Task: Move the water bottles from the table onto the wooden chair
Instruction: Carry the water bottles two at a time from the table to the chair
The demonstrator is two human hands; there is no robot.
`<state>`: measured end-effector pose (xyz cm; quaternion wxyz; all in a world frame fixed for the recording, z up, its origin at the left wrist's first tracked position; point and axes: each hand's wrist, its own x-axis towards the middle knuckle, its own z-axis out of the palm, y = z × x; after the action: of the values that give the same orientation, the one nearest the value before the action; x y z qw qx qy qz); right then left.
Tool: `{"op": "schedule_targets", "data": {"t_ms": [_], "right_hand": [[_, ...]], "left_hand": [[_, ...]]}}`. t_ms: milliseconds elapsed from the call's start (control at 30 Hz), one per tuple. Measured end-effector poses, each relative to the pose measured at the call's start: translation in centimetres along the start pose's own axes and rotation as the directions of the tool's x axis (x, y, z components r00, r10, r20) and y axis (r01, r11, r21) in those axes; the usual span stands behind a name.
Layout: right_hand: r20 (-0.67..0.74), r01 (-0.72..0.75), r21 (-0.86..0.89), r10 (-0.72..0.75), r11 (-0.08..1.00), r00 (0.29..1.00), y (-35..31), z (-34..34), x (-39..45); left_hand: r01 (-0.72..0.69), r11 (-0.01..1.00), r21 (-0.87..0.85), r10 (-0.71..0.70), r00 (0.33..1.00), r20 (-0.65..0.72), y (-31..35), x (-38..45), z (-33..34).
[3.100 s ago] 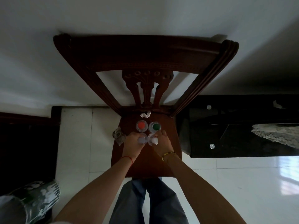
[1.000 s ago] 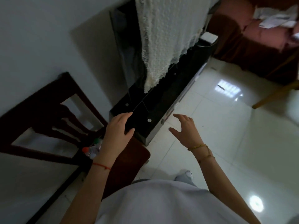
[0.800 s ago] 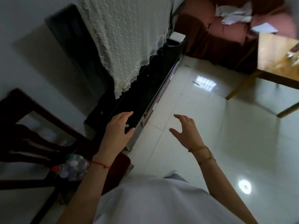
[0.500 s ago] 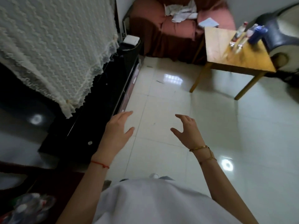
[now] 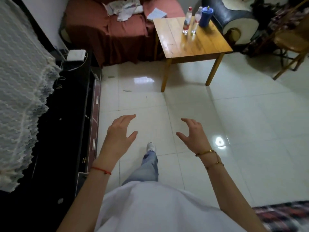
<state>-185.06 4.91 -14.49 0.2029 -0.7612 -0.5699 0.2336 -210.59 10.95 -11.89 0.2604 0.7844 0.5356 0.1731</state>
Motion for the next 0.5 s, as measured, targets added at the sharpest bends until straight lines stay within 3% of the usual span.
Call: {"op": "schedule_targets", "data": {"t_ms": [500], "right_hand": [[-0.158, -0.108, 0.021, 0.110, 0.994, 0.981, 3.6, -9.0, 25.3]], "left_hand": [[-0.209, 0.977, 0.025, 0.207, 0.976, 0.069, 5.7, 31.6, 0.9]]}}
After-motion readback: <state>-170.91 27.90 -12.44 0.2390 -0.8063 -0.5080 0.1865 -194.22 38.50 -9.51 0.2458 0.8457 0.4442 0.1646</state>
